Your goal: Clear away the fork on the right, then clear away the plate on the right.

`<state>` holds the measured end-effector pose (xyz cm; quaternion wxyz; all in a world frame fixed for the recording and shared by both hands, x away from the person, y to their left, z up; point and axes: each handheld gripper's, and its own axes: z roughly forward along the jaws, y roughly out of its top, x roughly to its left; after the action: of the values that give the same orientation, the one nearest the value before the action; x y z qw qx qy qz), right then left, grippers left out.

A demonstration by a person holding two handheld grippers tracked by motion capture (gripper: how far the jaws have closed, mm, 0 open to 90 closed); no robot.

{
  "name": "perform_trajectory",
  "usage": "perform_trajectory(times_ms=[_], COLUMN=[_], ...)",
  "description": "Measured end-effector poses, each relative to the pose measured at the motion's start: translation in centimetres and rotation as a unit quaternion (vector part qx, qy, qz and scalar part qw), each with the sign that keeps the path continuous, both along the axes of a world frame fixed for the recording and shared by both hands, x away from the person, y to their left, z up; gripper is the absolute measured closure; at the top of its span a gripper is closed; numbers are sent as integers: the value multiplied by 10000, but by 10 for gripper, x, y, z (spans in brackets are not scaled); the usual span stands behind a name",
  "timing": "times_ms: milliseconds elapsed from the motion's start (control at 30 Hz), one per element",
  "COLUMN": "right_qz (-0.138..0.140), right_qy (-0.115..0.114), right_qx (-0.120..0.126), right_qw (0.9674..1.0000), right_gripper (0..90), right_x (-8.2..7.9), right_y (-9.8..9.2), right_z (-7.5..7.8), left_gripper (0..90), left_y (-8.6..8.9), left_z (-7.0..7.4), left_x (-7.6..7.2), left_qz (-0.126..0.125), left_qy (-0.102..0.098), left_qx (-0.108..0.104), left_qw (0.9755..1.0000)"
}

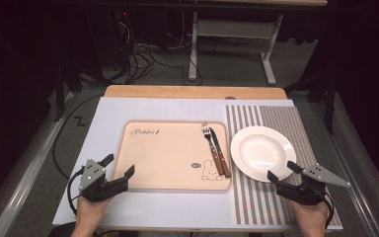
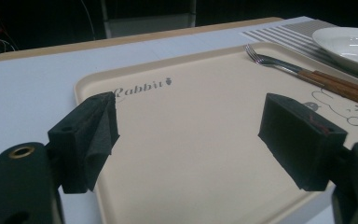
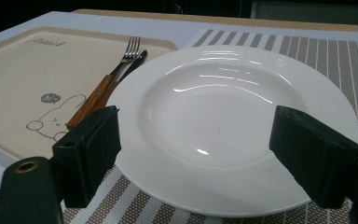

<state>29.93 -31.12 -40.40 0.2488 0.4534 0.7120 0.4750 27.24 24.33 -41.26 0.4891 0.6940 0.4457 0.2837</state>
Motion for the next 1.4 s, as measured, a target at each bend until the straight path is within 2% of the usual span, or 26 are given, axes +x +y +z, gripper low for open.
perform_trajectory(times_ms=[300, 567, 967, 1267, 1400], right_qz=[-141, -184, -281, -480, -558], right_qy=[5, 0, 97, 69, 130], right_qx=[23, 32, -31, 36, 40], right_qw=[9999, 9998, 9996, 9988, 9983], right_gripper=[176, 164, 170, 182, 183], right_x=[3, 7, 19, 26, 31], right_y=[-2, -4, -7, -12, -15], right_z=[-1, 2, 3, 4, 3], left_gripper=[208, 216, 231, 230, 227], left_y=[0, -3, -4, -4, -4], left_z=[0, 0, 0, 0, 0], left_x=[0, 0, -1, 0, -1], left_qz=[0, -6, -25, -12, 3], left_qy=[-18, -71, -103, -98, -124], left_qx=[-5, 75, 110, 131, 118], left_qw=[10000, 9999, 9999, 9999, 9999])
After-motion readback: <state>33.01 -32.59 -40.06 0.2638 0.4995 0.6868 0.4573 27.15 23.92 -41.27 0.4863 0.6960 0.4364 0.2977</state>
